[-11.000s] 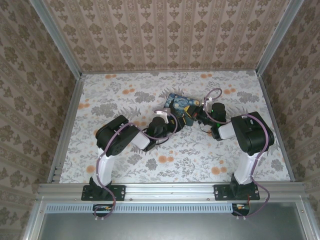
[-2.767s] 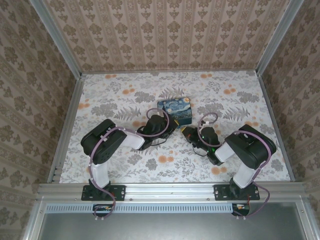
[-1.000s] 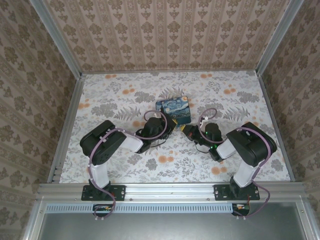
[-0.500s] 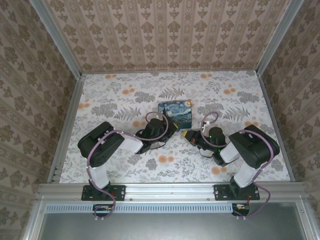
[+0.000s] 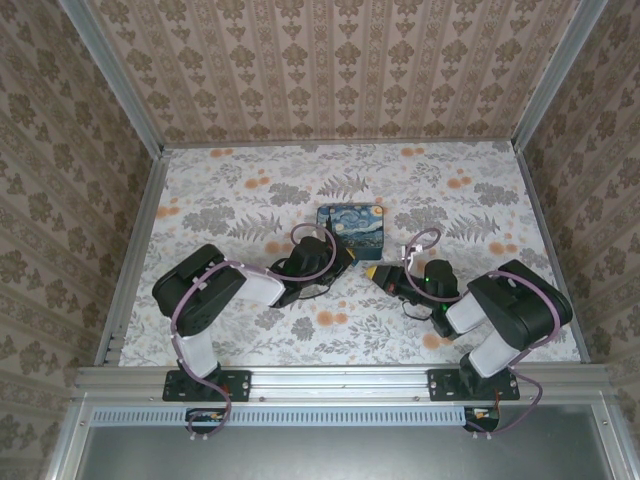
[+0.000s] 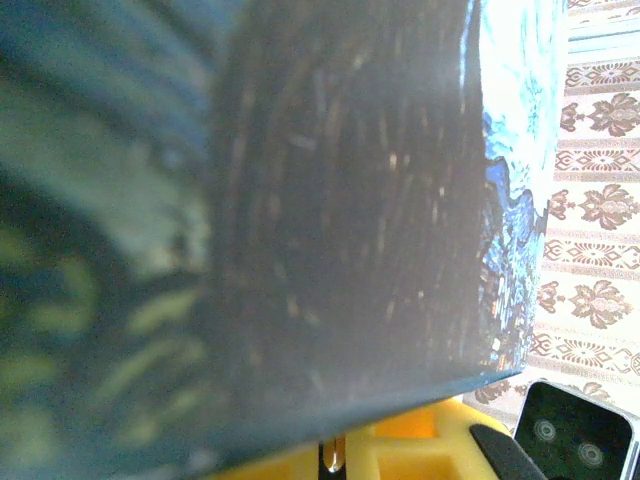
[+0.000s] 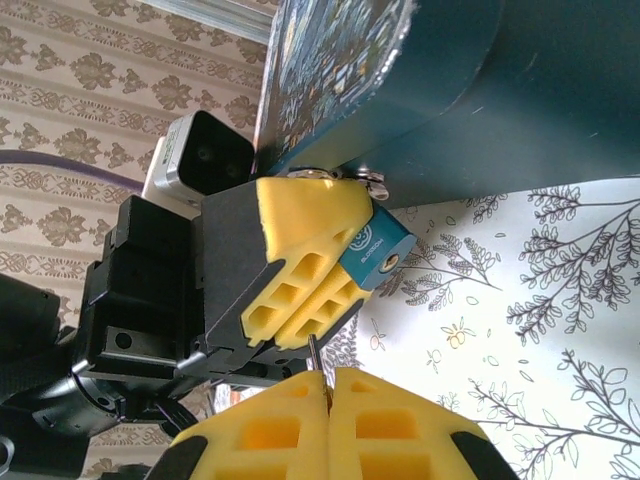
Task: Unlock the padlock with the key
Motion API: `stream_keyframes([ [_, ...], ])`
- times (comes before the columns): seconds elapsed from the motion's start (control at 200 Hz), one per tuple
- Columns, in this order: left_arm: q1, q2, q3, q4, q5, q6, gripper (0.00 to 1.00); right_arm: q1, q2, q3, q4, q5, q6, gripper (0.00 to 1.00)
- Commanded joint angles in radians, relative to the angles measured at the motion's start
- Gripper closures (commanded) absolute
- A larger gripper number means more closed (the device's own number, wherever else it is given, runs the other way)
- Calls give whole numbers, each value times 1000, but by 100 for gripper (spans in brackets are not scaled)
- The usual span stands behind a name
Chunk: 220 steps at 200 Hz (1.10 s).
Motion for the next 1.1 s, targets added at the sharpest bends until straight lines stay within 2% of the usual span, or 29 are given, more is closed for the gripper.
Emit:
stream_keyframes([
  [0.0,-5,-20,4,34,22,-24,100,11,13,-4,1,46,47,100],
  [0.305,-10,-17,9,42,23,-23,100,36,101,27,49,82,150,100],
  [1.095,-16,-8,-1,60,19,-28,100,41,178,92,52,122,179,100],
])
